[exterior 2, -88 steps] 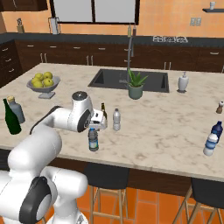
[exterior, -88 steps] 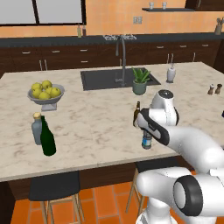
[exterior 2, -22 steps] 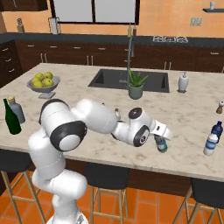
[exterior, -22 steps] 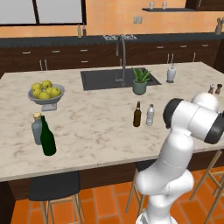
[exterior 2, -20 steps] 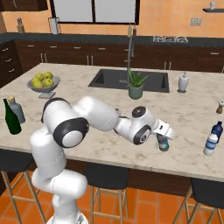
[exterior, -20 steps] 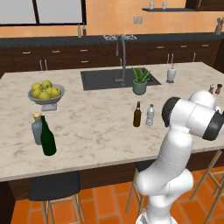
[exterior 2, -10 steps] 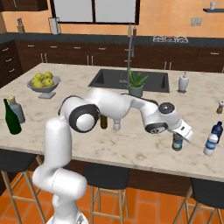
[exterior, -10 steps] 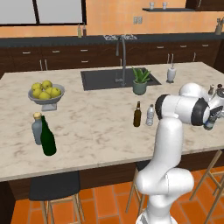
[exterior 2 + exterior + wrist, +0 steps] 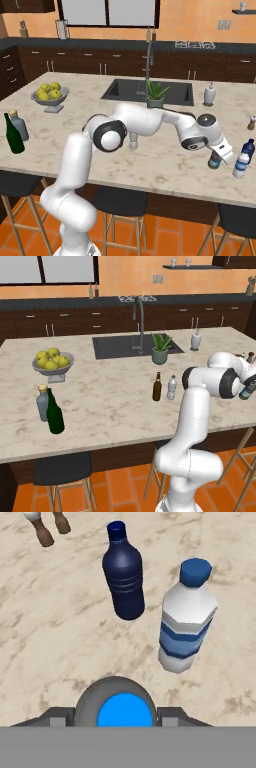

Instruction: Move the plastic bottles in the middle to the plastics group, and the glass bottles in the middle to the glass group.

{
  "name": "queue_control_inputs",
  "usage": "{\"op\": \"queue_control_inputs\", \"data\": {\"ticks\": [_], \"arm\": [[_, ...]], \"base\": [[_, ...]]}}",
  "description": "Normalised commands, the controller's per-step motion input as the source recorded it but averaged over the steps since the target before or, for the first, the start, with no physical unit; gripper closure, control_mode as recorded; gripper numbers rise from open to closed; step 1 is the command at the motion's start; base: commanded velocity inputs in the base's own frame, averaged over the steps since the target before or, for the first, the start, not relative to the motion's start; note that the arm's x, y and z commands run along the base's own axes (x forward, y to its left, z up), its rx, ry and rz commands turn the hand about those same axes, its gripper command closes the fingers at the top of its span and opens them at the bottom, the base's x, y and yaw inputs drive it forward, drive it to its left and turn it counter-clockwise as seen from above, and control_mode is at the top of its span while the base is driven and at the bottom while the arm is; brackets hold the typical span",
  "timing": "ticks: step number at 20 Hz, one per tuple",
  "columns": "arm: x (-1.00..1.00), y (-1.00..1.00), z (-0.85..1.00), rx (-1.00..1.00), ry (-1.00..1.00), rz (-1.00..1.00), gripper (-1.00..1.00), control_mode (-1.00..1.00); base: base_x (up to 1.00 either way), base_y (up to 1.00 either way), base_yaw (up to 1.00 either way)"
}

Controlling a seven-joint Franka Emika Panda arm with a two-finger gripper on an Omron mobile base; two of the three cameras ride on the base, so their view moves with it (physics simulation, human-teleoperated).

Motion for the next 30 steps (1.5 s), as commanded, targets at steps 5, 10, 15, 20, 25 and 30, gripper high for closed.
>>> {"op": "queue_control_inputs", "data": {"ticks": [5,10,15,20,25,30], "arm": [[0.25,-0.12,-0.07,0.0,0.06,-0.41,1.0,-1.0],[0.25,-0.12,-0.19,0.01,0.1,-0.35,1.0,-1.0],[0.17,-0.01,-0.29,0.08,0.05,-0.15,1.0,-1.0],[0.0,-0.29,-0.33,0.1,0.13,-0.05,-1.0,-1.0],[-0.02,-0.13,-0.02,0.13,0.0,0.0,-1.0,-1.0],[-0.27,0.06,0.16,0.06,-0.06,0.01,-1.0,-1.0]], "base": [[0.0,0.0,0.0],[0.0,0.0,0.0],[0.0,0.0,0.0],[0.0,0.0,0.0],[0.0,0.0,0.0],[0.0,0.0,0.0]]}}
